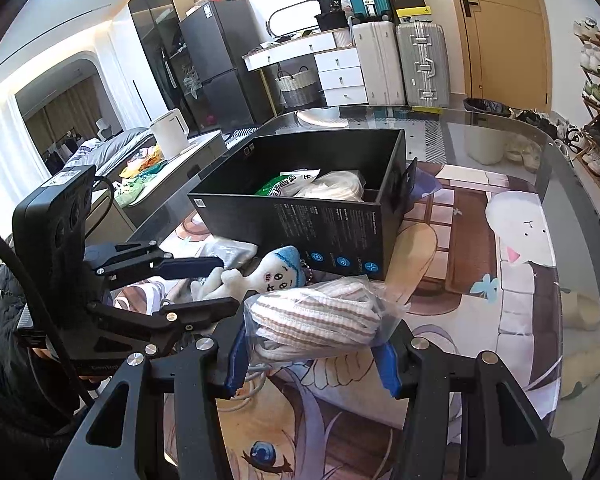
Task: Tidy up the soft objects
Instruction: 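Grasp the white plush toy with the left tool while the right tool holds the bag, then carry the plush toy with the left tool while the right tool brings the bag over the box, then open the left tool releasing the plush while the right tool releases the bag into the box, then move the right tool toward the white cable coil beside the box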
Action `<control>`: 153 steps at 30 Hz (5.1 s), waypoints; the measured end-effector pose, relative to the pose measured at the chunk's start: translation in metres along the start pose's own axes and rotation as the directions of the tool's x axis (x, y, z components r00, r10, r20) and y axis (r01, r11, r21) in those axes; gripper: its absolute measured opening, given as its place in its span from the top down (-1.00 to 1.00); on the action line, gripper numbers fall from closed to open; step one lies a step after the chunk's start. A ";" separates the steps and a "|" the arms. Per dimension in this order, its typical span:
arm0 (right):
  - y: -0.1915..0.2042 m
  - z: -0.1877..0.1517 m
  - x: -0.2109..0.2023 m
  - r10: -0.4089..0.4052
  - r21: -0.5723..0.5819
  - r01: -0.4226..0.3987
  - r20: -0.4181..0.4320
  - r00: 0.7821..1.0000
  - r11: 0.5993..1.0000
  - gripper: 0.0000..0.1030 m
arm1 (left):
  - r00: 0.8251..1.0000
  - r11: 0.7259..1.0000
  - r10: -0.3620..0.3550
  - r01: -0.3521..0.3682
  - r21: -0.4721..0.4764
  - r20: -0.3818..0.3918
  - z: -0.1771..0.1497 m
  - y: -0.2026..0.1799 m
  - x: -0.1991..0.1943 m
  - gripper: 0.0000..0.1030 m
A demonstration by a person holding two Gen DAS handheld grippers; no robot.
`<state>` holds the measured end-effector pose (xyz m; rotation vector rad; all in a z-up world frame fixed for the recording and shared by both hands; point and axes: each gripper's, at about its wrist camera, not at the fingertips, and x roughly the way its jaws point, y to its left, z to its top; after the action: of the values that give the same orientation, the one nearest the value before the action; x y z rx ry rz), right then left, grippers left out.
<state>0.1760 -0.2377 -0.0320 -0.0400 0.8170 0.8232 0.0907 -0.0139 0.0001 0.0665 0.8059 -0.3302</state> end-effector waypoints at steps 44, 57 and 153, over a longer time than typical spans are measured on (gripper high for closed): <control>0.011 0.054 -0.076 0.050 -0.050 -0.038 0.259 0.964 0.998 0.00 | 0.961 0.993 0.076 -0.050 -0.105 0.266 0.037 0.030 -0.075 0.43; 0.019 0.079 -0.051 0.069 -0.066 -0.053 0.268 0.961 0.996 0.00 | 0.959 0.984 0.131 -0.094 -0.153 0.253 0.054 0.050 -0.047 0.43; 0.013 -0.004 -0.005 -0.033 -0.104 0.034 0.017 0.999 0.994 -0.99 | 0.952 0.950 0.262 -0.225 -0.217 0.161 -0.012 0.058 -0.052 -1.00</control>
<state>0.1630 -0.2328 -0.0278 -0.1394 0.7567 0.8331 0.0665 0.0569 0.0251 -0.0495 0.6300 -0.0198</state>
